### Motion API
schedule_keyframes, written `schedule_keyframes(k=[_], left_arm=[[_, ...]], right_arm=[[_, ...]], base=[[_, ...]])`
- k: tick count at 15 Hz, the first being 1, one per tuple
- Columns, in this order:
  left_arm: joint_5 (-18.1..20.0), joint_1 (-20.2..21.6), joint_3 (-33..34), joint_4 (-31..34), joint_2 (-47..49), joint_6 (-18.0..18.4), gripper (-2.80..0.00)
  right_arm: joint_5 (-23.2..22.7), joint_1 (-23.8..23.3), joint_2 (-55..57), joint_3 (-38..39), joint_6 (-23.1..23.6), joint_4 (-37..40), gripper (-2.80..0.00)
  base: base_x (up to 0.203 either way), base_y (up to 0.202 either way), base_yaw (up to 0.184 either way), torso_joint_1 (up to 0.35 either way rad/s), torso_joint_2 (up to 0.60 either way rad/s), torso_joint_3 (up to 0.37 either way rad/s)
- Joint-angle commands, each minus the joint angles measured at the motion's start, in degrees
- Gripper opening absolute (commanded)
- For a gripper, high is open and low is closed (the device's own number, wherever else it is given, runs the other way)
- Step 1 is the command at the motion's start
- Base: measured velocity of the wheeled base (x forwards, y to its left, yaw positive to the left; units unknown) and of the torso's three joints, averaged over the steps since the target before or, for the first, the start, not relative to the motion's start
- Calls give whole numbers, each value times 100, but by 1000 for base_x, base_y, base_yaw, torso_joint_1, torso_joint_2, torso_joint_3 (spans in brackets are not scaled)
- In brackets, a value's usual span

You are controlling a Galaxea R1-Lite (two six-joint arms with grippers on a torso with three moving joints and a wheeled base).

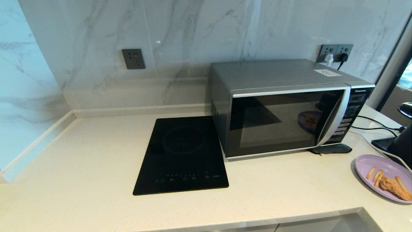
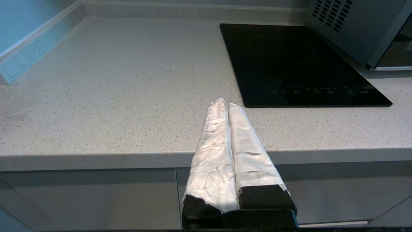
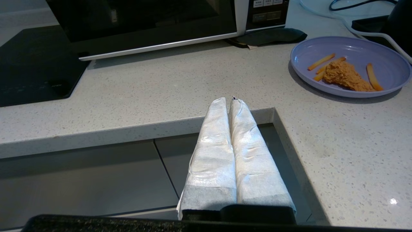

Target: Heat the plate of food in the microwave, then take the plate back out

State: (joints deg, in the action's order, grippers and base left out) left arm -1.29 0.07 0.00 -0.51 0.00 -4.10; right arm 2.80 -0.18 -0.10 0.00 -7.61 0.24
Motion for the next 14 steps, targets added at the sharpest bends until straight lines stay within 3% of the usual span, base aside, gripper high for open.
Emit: schedule_keyframes(k=[1, 14], left_arm=[[-3, 1, 0, -2, 9, -3, -280], [-3, 1, 0, -2, 9, -3, -280]], right_arm=[[1, 1, 10, 9, -4, 2, -280], [-8, 1, 10, 0, 5, 20, -280]], base=[[0, 0, 0, 0, 0, 0], [0, 0, 0, 0, 0, 0]])
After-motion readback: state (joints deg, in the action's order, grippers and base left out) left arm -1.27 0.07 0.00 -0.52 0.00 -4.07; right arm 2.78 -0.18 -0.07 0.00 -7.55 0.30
